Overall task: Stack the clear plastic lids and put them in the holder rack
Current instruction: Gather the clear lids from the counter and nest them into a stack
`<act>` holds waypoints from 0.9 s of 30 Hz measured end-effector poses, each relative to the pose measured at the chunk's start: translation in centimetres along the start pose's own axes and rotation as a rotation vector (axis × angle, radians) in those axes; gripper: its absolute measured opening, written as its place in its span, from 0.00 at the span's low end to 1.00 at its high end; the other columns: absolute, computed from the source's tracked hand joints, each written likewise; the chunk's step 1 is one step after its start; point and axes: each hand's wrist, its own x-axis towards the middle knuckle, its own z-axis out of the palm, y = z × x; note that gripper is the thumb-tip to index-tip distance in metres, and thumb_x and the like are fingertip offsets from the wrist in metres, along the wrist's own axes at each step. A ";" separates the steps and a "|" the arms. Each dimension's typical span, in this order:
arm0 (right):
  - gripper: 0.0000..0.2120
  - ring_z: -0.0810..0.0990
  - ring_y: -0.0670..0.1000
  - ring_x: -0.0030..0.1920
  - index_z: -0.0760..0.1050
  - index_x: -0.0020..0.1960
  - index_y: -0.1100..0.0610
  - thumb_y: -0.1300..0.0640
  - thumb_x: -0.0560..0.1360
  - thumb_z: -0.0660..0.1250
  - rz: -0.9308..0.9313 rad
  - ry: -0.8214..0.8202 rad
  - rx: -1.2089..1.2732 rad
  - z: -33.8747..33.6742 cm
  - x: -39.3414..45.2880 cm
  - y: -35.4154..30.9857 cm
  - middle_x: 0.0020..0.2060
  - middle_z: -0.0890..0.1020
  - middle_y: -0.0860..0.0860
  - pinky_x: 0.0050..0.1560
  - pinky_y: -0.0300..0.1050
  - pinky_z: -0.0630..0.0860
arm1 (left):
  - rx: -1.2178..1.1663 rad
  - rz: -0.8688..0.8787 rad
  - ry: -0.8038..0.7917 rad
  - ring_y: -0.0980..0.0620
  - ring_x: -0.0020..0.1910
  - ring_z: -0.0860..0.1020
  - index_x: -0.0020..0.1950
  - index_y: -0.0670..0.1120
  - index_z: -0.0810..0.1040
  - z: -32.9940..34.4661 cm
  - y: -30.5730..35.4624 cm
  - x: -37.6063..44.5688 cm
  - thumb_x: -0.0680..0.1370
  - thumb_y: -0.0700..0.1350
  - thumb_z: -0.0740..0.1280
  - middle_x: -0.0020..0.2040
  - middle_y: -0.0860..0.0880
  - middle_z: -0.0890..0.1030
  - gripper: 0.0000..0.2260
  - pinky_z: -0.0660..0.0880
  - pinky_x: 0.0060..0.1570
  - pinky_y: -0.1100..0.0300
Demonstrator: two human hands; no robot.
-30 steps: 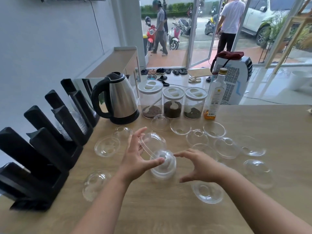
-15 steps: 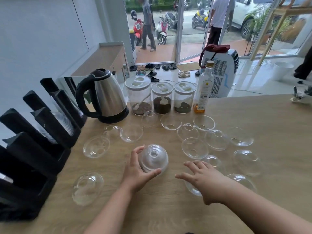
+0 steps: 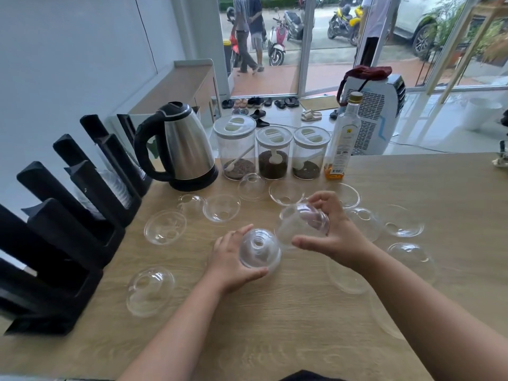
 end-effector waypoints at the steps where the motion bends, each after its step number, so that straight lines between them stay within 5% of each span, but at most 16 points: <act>1: 0.40 0.78 0.55 0.62 0.65 0.63 0.40 0.40 0.57 0.82 0.008 0.032 0.064 0.4 0.3 0.1 0.60 0.72 0.56 0.61 0.57 0.78 | 0.019 -0.008 -0.016 0.50 0.68 0.65 0.72 0.69 0.57 -0.2 0.2 0.1 0.57 0.69 0.73 0.68 0.57 0.69 0.46 0.68 0.67 0.47; 7: 0.33 0.80 0.49 0.57 0.72 0.64 0.41 0.45 0.62 0.80 0.059 0.125 0.150 2.9 1.2 0.9 0.57 0.78 0.48 0.61 0.57 0.77 | 0.060 -0.025 -0.057 0.50 0.66 0.66 0.71 0.69 0.58 -0.8 0.5 0.5 0.56 0.70 0.73 0.67 0.58 0.71 0.46 0.67 0.67 0.48; 9: 0.34 0.79 0.51 0.57 0.71 0.61 0.40 0.40 0.59 0.80 0.075 0.132 0.089 3.8 1.6 1.6 0.57 0.79 0.48 0.61 0.58 0.77 | 0.053 -0.046 -0.058 0.50 0.66 0.66 0.71 0.69 0.58 -0.7 0.4 0.4 0.56 0.71 0.74 0.67 0.59 0.70 0.47 0.68 0.66 0.47; 12: 0.36 0.75 0.49 0.62 0.69 0.61 0.38 0.36 0.57 0.79 0.077 0.081 -0.068 5.0 2.1 2.7 0.60 0.77 0.46 0.65 0.53 0.73 | 0.061 -0.063 -0.067 0.49 0.68 0.66 0.73 0.66 0.58 -0.6 0.4 0.4 0.56 0.73 0.73 0.68 0.59 0.70 0.49 0.68 0.67 0.46; 16: 0.36 0.68 0.47 0.66 0.66 0.62 0.37 0.43 0.60 0.80 0.066 0.000 -0.221 6.5 2.1 3.5 0.57 0.71 0.41 0.64 0.43 0.67 | 0.014 -0.090 -0.079 0.50 0.72 0.61 0.77 0.65 0.51 -1.0 0.8 -0.1 0.54 0.73 0.73 0.71 0.59 0.67 0.56 0.63 0.71 0.45; 21: 0.36 0.65 0.46 0.67 0.68 0.65 0.40 0.45 0.61 0.81 0.067 -0.049 -0.288 7.3 2.2 4.3 0.54 0.66 0.32 0.66 0.42 0.64 | -0.078 -0.105 -0.040 0.53 0.74 0.58 0.79 0.62 0.43 -2.2 -0.4 -1.7 0.49 0.73 0.75 0.73 0.64 0.65 0.66 0.59 0.74 0.49; 27: 0.37 0.65 0.47 0.69 0.67 0.65 0.38 0.44 0.60 0.81 0.095 -0.073 -0.289 7.7 2.3 5.0 0.54 0.65 0.31 0.69 0.46 0.64 | 0.071 -0.147 0.090 0.50 0.76 0.56 0.79 0.61 0.53 -4.9 -2.5 -5.1 0.58 0.75 0.70 0.75 0.57 0.64 0.54 0.60 0.73 0.46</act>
